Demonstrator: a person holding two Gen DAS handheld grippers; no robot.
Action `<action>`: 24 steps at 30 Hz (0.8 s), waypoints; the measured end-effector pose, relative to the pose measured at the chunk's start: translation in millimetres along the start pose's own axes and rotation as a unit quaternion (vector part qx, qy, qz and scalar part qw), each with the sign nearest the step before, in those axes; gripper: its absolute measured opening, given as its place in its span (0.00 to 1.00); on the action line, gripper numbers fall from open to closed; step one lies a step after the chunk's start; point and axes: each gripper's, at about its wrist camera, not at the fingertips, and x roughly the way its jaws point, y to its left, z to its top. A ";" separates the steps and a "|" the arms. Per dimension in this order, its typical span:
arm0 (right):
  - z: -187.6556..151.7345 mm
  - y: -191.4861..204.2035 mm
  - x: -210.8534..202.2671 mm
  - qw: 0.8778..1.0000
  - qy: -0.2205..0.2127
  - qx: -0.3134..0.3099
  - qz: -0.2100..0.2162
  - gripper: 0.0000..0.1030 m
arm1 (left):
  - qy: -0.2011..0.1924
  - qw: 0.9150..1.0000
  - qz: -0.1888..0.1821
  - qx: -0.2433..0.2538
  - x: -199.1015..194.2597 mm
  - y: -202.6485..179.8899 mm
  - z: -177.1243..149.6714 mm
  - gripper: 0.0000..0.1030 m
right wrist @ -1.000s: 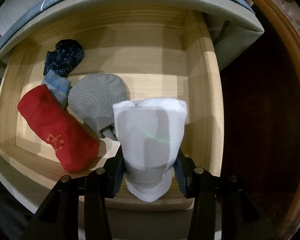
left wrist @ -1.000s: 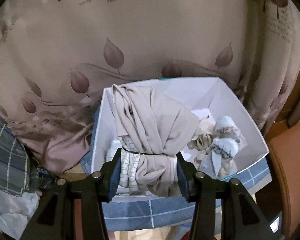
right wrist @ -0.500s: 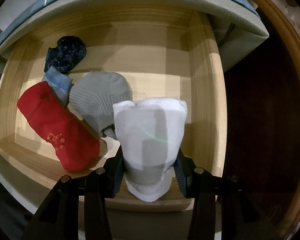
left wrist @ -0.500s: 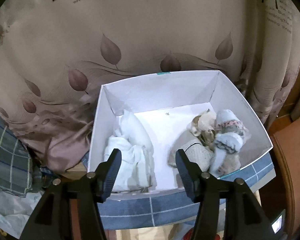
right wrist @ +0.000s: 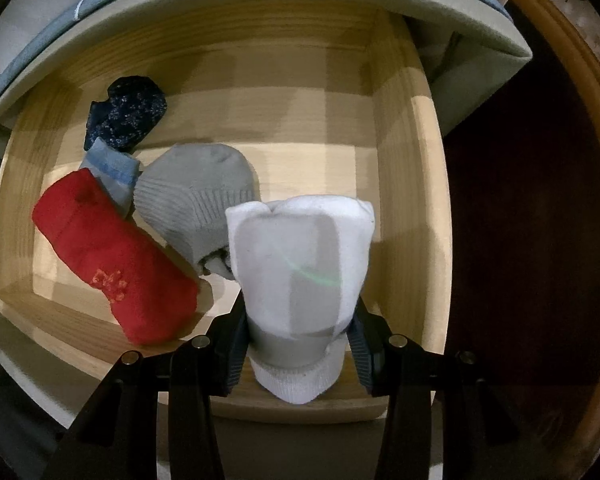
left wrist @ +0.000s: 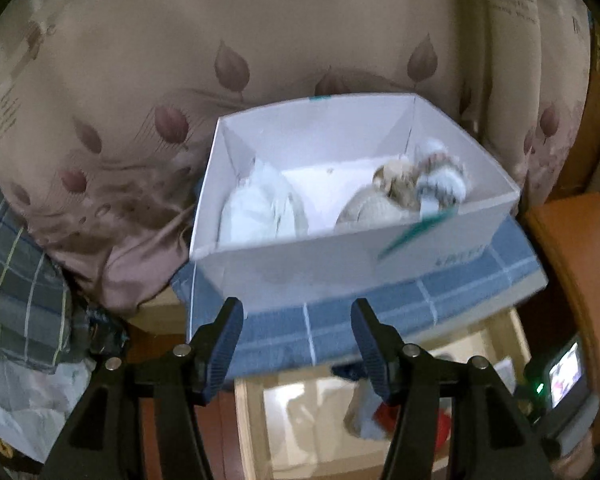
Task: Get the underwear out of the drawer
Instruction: 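Move the open left tool back down over the drawer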
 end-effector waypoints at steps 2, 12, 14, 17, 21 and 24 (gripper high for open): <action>-0.2 1.1 -1.0 1.000 -0.002 0.000 -0.003 0.40 | 0.003 1.000 0.007 -0.003 2.1 -2.0 -16.6 0.56; -5.8 6.2 -3.7 1.000 -0.010 -0.005 -0.015 0.40 | 0.053 0.996 0.010 -0.074 35.3 -10.9 -97.3 0.56; -6.7 6.2 -3.7 1.000 -0.011 -0.005 -0.015 0.40 | 0.064 0.994 0.005 -0.090 41.5 -12.7 -109.3 0.56; -6.6 5.5 -3.3 1.000 -0.010 -0.005 -0.015 0.40 | 0.078 0.992 0.005 -0.103 49.1 -16.7 -124.6 0.56; -7.1 5.2 -3.7 1.000 -0.011 -0.005 -0.016 0.40 | 0.084 0.991 0.011 -0.107 53.3 -20.9 -137.0 0.56; -7.1 4.9 -3.7 1.000 -0.012 -0.004 -0.016 0.40 | 0.087 0.990 0.016 -0.107 55.5 -21.8 -143.1 0.56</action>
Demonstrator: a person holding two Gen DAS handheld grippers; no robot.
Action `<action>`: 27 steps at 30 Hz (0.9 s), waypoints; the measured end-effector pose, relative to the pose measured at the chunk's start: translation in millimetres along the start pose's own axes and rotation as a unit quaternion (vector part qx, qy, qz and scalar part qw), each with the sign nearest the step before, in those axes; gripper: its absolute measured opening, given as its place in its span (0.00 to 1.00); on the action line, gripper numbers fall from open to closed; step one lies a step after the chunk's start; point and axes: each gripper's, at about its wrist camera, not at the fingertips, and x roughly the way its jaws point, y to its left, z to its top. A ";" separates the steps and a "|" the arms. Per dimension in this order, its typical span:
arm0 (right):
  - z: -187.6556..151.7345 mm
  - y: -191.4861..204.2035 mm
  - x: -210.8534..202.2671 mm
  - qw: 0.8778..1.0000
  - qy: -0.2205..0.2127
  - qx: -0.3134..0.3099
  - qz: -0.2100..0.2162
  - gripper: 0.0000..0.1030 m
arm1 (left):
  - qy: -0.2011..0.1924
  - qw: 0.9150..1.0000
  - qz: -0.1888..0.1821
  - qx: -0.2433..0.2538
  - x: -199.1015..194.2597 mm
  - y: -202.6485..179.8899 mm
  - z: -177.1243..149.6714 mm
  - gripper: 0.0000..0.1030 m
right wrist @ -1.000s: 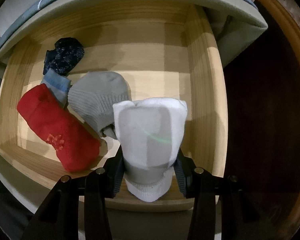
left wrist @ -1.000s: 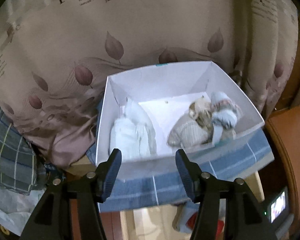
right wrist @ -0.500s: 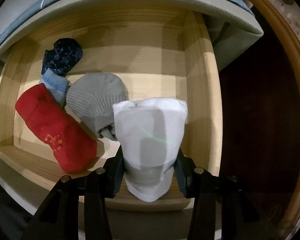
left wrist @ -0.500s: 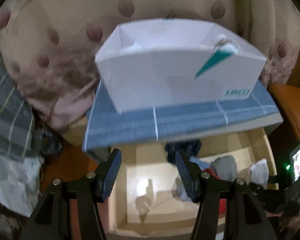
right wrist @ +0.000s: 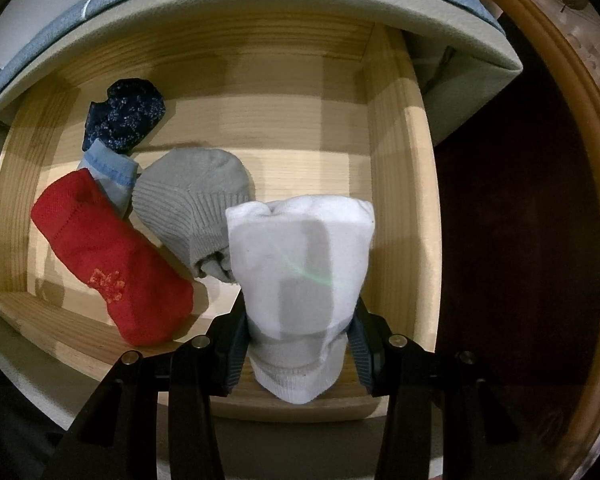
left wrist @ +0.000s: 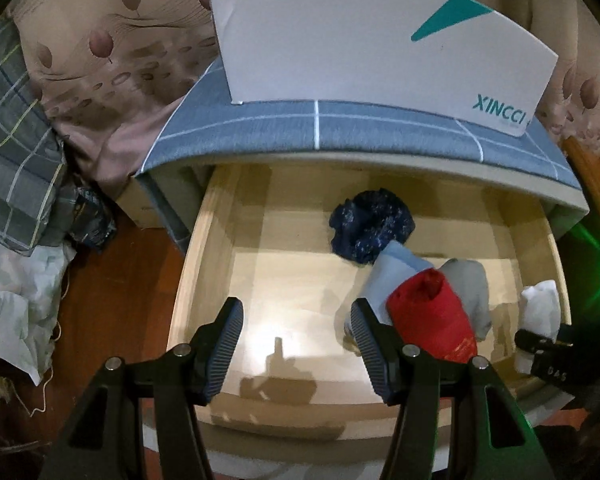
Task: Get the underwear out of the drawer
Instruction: 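Move the open left tool back down over the drawer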
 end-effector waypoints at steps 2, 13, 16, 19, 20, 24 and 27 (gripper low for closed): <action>0.5 -0.2 0.2 1.000 0.001 0.001 0.000 0.40 | 0.007 1.000 -0.002 -0.003 1.6 0.2 -0.3 0.56; 1.1 -2.5 -0.3 1.000 0.000 0.005 0.000 0.40 | -0.007 1.000 -0.006 -0.030 2.1 8.6 -3.5 0.56; 0.2 -1.2 -1.6 1.000 -0.004 0.002 -0.004 0.40 | -0.010 0.999 -0.008 -0.034 1.2 12.0 -4.0 0.56; -1.4 0.0 -4.2 1.000 -0.013 0.000 -0.006 0.40 | -0.014 0.999 -0.006 -0.037 0.0 14.9 -4.4 0.56; -1.9 0.4 -4.7 1.000 -0.015 0.000 -0.005 0.40 | -0.015 0.999 -0.007 -0.038 -0.4 15.4 -4.6 0.56; -4.3 -0.2 -11.1 0.999 -0.034 0.002 0.010 0.40 | -0.017 0.999 -0.012 -0.047 -1.4 20.1 -4.7 0.56; -4.8 -0.7 -11.1 0.999 -0.034 0.000 0.014 0.40 | -0.018 0.999 -0.014 -0.049 -2.3 21.2 -4.8 0.56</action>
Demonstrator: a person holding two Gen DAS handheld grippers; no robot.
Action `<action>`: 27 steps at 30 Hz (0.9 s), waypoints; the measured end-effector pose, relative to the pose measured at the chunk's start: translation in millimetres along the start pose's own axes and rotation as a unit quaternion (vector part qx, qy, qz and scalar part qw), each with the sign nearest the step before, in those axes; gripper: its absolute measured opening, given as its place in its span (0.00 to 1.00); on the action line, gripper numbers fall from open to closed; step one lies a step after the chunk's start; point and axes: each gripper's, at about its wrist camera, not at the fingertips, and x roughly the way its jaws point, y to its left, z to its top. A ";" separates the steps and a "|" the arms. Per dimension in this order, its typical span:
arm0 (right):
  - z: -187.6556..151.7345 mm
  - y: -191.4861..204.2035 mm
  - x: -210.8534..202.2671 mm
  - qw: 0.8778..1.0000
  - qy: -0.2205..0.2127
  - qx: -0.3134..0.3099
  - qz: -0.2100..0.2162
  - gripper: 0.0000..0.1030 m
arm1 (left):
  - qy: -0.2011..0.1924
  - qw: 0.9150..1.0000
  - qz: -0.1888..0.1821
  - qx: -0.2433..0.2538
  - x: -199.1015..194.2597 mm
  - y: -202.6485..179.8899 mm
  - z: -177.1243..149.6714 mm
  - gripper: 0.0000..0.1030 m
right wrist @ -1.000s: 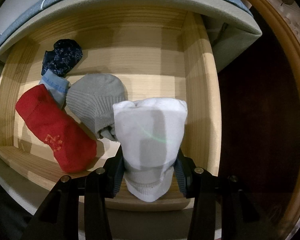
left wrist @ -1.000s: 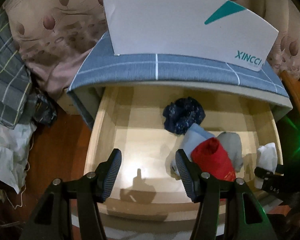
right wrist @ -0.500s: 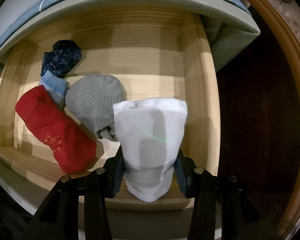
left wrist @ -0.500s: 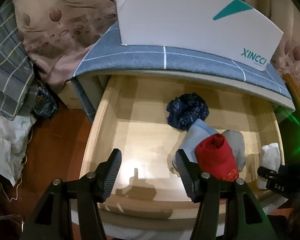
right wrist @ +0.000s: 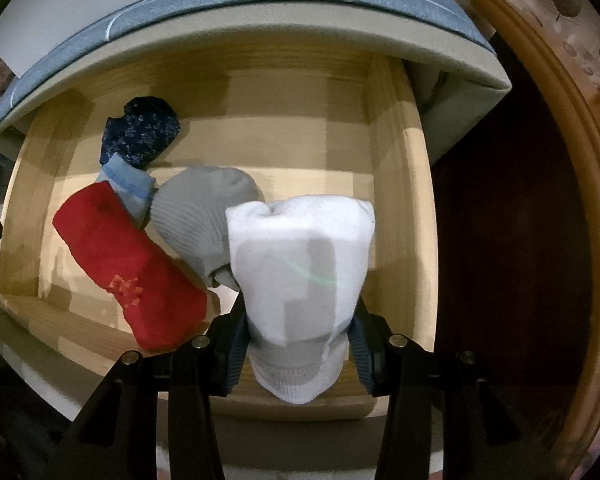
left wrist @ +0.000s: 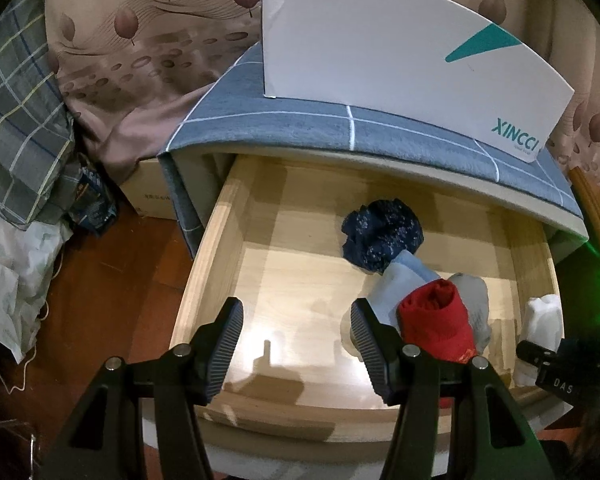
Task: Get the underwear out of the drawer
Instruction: 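Move the open left tool back down over the drawer, then carry the white sock with the right tool up over the white box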
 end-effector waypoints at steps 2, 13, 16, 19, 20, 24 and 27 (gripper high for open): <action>0.3 -0.7 0.6 1.000 0.001 0.001 0.004 0.40 | -0.003 1.000 -0.002 0.000 -1.0 1.0 0.1 0.56; 1.6 2.0 -17.4 0.999 -0.032 -0.020 0.018 0.40 | -0.008 1.000 -0.005 -0.006 -1.9 6.8 0.8 0.56; 4.9 2.9 -24.2 0.999 -0.038 -0.027 0.015 0.40 | -0.009 1.000 -0.005 -0.009 -2.0 8.6 0.9 0.56; 9.2 3.2 -33.5 0.998 -0.044 -0.032 0.016 0.40 | -0.009 1.000 -0.005 -0.010 -1.8 8.6 0.5 0.56; 9.8 3.1 -36.9 0.998 -0.047 -0.033 0.016 0.40 | -0.009 1.000 -0.005 -0.009 -1.7 8.0 0.8 0.56; 15.7 6.4 -55.4 0.997 -0.063 -0.036 0.023 0.40 | -0.008 1.000 -0.004 -0.005 -1.4 8.0 1.3 0.56; 21.6 7.5 -68.8 0.996 -0.073 -0.037 0.030 0.40 | -0.008 1.000 -0.004 -0.006 -1.3 7.5 1.3 0.56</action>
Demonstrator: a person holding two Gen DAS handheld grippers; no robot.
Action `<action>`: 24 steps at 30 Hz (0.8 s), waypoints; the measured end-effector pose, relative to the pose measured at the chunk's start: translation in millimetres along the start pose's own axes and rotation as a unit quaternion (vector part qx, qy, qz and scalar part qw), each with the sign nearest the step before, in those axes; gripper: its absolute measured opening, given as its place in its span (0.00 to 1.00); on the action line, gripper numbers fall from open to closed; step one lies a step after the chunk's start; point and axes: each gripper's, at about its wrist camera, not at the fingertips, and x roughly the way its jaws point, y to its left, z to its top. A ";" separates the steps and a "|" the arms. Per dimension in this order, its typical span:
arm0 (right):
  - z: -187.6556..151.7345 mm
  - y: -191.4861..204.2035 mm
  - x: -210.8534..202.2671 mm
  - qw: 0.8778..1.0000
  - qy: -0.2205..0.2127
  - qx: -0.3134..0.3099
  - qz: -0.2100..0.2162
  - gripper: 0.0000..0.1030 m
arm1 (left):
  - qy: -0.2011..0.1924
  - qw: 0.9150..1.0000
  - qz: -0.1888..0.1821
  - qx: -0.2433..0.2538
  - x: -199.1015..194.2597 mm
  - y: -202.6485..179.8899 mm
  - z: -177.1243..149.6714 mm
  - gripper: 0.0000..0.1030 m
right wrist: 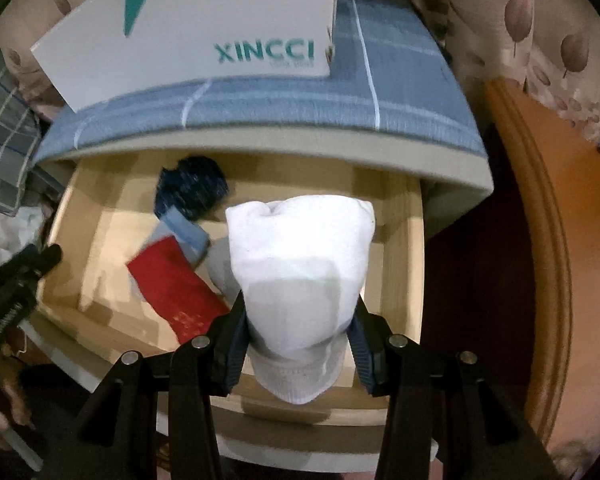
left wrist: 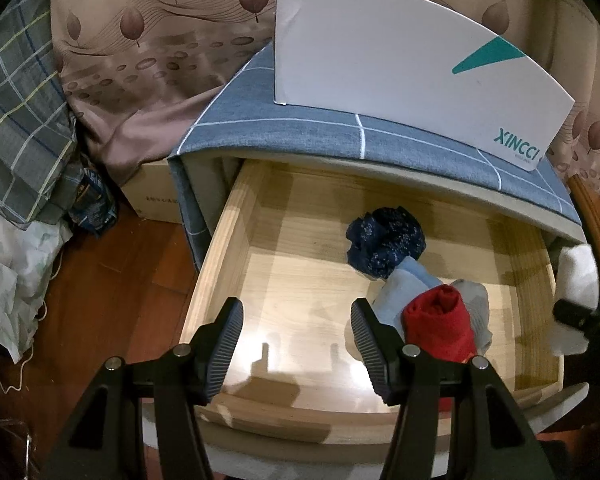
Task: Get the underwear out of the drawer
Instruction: 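Carry the white sock with the right tool up over the white box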
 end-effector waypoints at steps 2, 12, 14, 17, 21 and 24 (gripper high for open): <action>4.4 0.4 -8.1 1.000 -0.006 -0.002 0.003 0.40 | -0.001 1.000 0.001 -0.001 -0.8 0.1 0.3 0.56; 36.2 0.1 -50.2 0.999 -0.045 -0.009 0.009 0.40 | 0.000 1.000 -0.002 -0.003 -0.6 0.3 -0.2 0.56; 45.1 -1.1 -58.2 0.999 -0.052 -0.007 0.012 0.40 | 0.000 1.000 -0.003 -0.005 0.0 1.0 -0.1 0.56; 60.8 -2.9 -71.9 0.998 -0.065 -0.005 0.019 0.40 | -0.001 1.000 -0.004 -0.012 0.8 2.3 0.0 0.56; 85.8 1.5 -91.8 0.996 -0.090 -0.012 0.020 0.40 | -0.002 1.000 -0.005 -0.018 1.3 4.3 0.3 0.56; 106.9 7.5 -106.2 0.994 -0.109 -0.015 0.029 0.40 | -0.003 1.000 -0.003 -0.019 1.7 5.4 0.1 0.56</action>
